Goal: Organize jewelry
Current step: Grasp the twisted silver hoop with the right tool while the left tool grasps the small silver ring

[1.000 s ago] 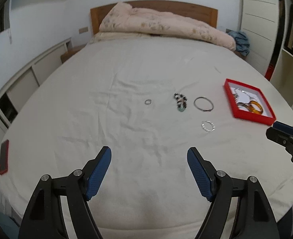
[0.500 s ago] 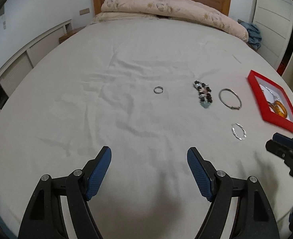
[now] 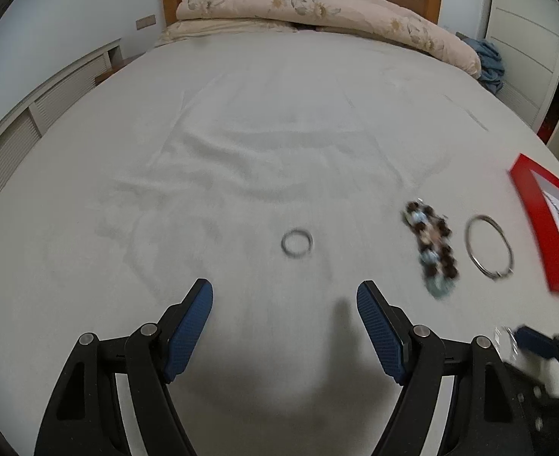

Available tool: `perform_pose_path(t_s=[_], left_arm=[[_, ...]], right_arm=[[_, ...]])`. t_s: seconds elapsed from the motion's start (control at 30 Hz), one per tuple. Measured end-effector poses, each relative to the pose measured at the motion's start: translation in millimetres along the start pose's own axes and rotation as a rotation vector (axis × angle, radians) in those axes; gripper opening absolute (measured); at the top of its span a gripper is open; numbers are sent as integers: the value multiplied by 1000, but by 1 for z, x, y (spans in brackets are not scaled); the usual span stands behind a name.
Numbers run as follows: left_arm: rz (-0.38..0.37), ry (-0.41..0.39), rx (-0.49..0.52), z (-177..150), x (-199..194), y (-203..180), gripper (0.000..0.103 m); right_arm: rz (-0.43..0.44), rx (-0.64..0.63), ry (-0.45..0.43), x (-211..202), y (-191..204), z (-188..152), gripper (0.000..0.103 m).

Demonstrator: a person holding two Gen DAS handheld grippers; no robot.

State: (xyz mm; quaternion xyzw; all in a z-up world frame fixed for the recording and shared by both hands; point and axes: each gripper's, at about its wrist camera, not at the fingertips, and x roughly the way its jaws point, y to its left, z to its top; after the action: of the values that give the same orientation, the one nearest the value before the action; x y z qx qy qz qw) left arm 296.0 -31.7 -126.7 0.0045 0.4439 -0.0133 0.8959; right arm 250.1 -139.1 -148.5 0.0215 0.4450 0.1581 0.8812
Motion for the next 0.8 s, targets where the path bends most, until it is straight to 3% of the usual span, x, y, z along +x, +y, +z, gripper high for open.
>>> perform_pose_path(t_s=[0.03,0.1,0.27,0.43,0.57,0.8], left_arm=[[3,6,-2,3,6,0,73],[-13,28,-6,7,20,0,58],[-26,13,-7,8,23,0,54],[-47,10,9,10,24,-1,40],[-68,15,10,9,20,-1,19],[-74,24,14,2,5,-3,18]], right_arm=[[-1,-2,-5,1,0,0,46],[0,-4,-12,2,0,-2,46],[0,-10,-23,4,-1,-6,41],[9,-7,-23,1,0,-6,38],[21,-2,-18,-1,-3,-6,37],[44,18,-5,-15,-5,-9,37]])
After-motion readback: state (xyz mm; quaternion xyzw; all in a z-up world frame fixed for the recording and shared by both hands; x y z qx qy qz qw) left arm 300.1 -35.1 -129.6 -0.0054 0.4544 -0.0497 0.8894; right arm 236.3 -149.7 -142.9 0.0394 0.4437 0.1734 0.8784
